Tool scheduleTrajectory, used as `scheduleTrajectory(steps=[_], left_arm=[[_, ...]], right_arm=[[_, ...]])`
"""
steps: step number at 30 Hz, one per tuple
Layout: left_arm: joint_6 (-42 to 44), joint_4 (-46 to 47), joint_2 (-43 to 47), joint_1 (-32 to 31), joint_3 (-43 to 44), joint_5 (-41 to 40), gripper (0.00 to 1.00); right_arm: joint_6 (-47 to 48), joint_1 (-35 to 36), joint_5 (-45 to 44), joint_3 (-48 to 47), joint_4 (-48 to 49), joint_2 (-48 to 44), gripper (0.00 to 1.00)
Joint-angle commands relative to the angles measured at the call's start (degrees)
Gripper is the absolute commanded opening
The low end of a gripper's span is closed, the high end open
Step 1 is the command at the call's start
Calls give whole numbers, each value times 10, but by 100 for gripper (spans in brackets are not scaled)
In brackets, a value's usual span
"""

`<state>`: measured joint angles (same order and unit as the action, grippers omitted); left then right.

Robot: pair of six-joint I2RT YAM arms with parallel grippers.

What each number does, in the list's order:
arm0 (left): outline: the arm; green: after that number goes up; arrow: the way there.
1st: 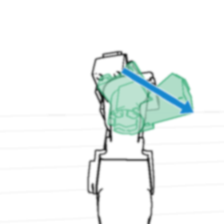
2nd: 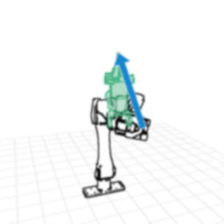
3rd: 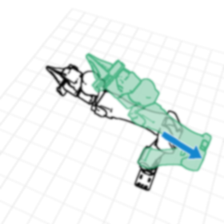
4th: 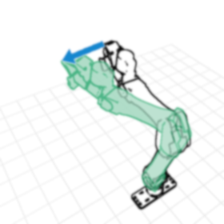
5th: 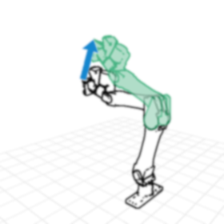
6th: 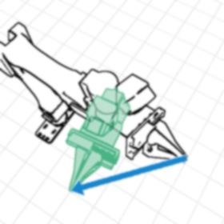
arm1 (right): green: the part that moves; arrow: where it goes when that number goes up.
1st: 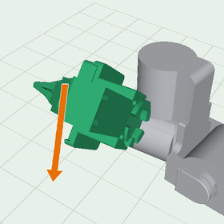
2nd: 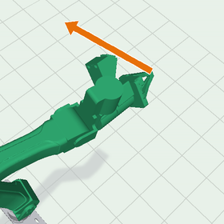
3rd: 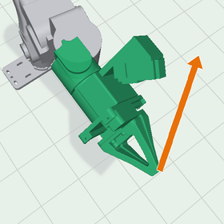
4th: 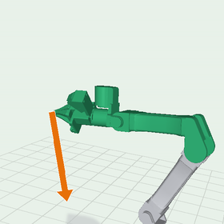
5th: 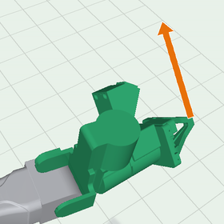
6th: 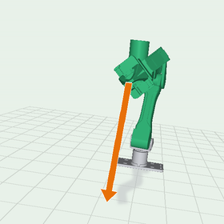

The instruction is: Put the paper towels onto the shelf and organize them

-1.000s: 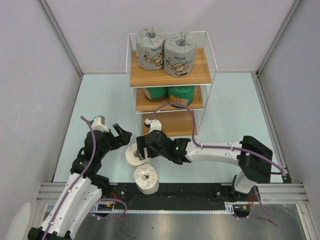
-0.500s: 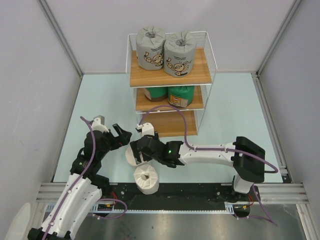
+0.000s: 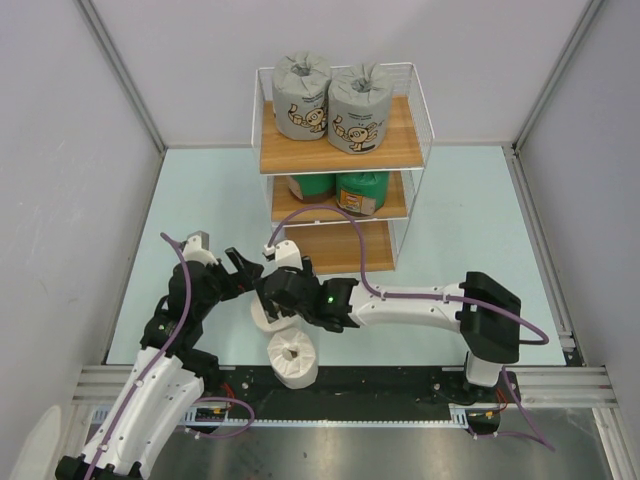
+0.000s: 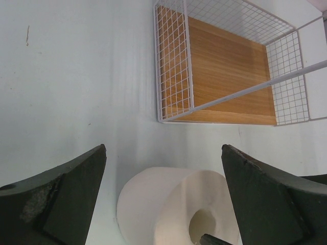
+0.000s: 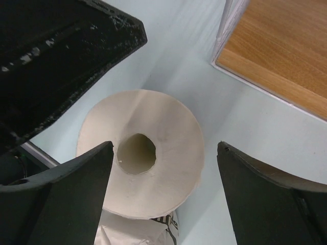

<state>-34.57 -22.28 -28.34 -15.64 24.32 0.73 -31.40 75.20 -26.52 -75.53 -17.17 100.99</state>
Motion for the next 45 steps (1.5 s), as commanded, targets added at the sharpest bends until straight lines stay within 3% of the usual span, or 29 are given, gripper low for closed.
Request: scheduleTrajectory(steps=[1,18,29,41,45], left_arm=[[-9,15,5,-4,-3,12,100],[-9,13,2,-3,-1,10,100],[-9,14,0,-3,-1,5,100],[-9,13,1,-3,-1,7,100],[-9,13,3,-3,-1,6,100]], right_arm=[[6,-1,-27,-32,-22,10,87],[-17,-14,-11,-32,-46,28,88],[-24,-17,-9,-32,-53,40,82],[-24,-15,-8,-32,-53,34,57],[-24,-17,-9,-32,-58,29,35]])
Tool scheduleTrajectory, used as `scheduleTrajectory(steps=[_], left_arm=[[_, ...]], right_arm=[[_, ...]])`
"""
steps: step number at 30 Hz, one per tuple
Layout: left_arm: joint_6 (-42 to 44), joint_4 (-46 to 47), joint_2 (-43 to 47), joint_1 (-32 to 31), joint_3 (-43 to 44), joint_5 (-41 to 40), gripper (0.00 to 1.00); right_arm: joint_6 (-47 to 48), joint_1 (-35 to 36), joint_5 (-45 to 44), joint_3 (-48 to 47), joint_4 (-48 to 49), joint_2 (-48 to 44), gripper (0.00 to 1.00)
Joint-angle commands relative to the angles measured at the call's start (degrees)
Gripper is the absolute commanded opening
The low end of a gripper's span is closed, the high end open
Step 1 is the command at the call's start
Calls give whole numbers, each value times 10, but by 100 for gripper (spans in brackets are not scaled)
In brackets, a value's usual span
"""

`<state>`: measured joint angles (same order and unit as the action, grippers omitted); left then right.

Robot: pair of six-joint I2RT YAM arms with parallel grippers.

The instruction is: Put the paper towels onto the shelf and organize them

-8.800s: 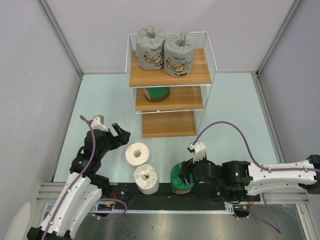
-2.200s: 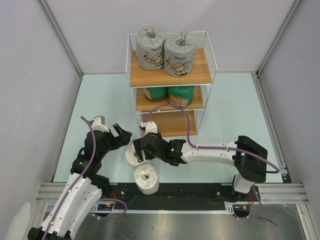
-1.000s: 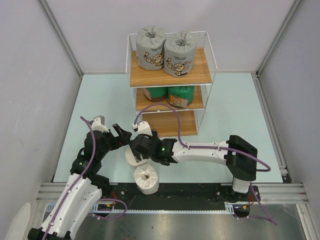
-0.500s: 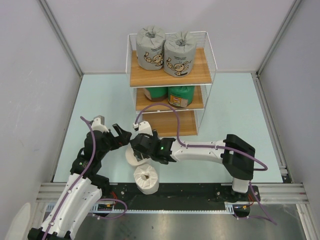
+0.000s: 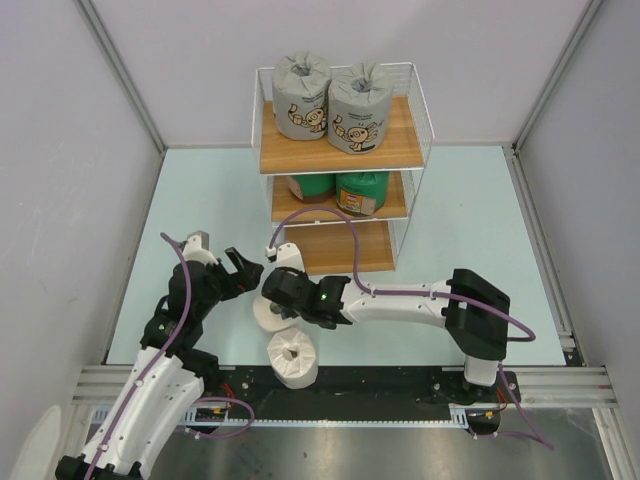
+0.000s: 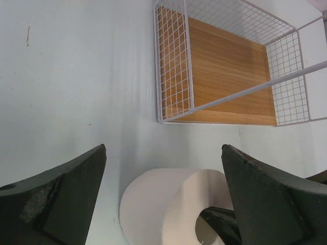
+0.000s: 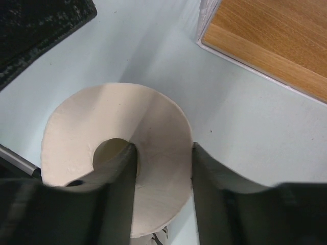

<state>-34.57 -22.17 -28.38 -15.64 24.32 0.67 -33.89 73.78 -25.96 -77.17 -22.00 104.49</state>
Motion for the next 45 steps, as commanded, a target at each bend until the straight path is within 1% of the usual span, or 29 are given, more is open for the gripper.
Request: scheduleTrajectory(steps=[1,7,9,12,17,23,25,29,38,43,45], left_arm=[[-9,12,4,-3,-2,6,100],[-9,11,7,-4,-2,5,100],[-9,12,5,-4,-1,7,100],[-9,12,3,-3,-2,7,100],[-9,13,4,-3,-2,7,100],[-9,12,7,-3,-3,8,100],[-9,12,7,-3,-3,7,100],[-9,13,6,-3,-3,7,100],[-9,13,1,-4,-3,7,100],[-9,13,0,-4,-4,7,100],[-9,13,1,-4,-2,7,100]], right_arm=[[-4,-2,-20,-16,-13,-11,33],[-10,-2,-97,-12,-38,-55,33],[-4,-5,-128,-5,-45,-83,33],[-2,-14,-152,10,-44,-118,33],[-8,-59,-160,65,-24,-155,32],[36,-81,-178,130,73,-200,33],[58,-85,-197,141,104,-209,33],[94,-99,-206,163,164,-222,32],[140,-123,-223,221,307,-221,30],[151,-117,-237,235,339,-211,30],[160,-112,-253,247,368,-206,30]])
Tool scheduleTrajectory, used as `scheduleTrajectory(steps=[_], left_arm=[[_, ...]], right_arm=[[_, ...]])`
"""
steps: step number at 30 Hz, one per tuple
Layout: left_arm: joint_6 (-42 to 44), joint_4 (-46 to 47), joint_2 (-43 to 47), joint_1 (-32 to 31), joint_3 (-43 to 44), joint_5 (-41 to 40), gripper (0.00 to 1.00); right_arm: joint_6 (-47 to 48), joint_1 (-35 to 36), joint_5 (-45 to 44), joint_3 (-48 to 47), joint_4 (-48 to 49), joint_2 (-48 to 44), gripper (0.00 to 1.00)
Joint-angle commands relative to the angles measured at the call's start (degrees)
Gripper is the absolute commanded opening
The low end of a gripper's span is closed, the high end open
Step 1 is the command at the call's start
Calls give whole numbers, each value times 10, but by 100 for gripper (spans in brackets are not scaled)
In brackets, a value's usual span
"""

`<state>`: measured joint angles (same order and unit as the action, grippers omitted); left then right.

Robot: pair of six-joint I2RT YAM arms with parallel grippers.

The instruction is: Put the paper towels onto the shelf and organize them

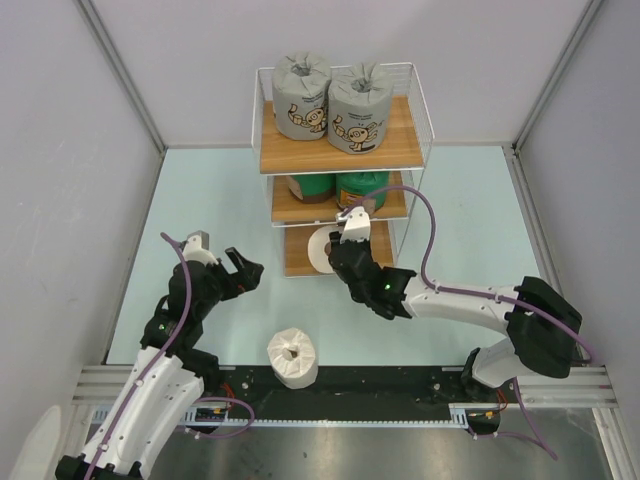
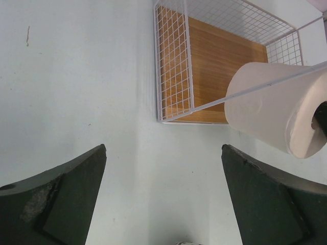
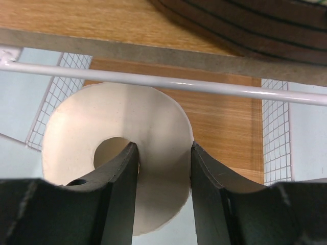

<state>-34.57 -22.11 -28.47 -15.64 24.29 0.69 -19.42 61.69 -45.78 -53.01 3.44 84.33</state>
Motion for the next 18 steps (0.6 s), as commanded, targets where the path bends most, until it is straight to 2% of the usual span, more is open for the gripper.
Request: scheduleTrajectory(steps=[1,10,18], left_arm=[[-9,12,1,-4,-1,6,100],[-9,12,0,-4,-2,9,100],[-9,15,-3,-4,-3,12,100]], right_arm=[[28,10,-58,12,126,-2,30],[36,9,-53,56,233,16,29],[68,9,-44,92,344,36,22]])
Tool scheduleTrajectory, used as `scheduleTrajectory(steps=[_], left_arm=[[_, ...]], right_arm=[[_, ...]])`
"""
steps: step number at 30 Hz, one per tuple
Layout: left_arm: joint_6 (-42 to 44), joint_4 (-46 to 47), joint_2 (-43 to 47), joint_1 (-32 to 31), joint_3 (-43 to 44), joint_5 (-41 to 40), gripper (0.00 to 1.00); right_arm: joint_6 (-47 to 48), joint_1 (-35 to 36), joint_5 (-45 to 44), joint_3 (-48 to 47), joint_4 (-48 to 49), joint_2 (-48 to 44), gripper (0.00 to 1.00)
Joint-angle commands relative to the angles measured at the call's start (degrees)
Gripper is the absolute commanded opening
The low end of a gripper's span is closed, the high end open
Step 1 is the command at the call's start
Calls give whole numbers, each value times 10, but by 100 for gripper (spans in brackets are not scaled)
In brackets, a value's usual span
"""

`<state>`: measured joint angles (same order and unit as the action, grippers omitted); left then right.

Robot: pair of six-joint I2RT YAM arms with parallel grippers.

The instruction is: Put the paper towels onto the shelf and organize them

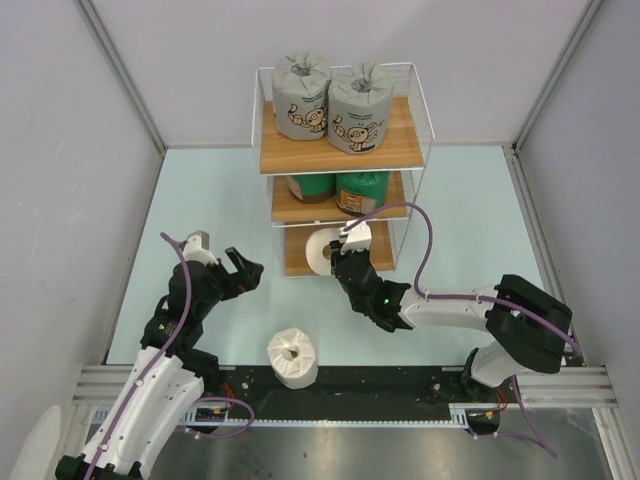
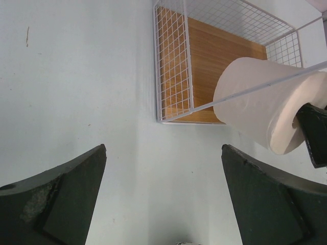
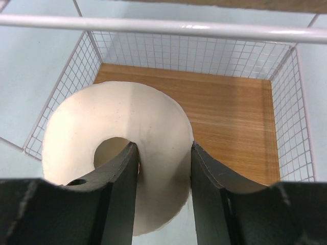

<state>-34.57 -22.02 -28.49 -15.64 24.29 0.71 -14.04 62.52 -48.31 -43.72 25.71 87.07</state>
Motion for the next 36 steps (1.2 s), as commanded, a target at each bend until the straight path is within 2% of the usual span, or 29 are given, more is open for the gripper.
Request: scheduleTrajectory(steps=[1,15,23,36], left_arm=[[-9,13,-3,-4,-3,12,100],[-9,11,-8,-4,-1,10,100],[-8,15,-7,-4,-3,9,100],[-9,11,1,-4,-3,7,100]], right_arm=[[13,1,-28,-1,126,12,21],[47,1,-27,0,169,51,23],[51,1,-18,-7,154,70,35],[33,-3,30,-32,125,87,47]])
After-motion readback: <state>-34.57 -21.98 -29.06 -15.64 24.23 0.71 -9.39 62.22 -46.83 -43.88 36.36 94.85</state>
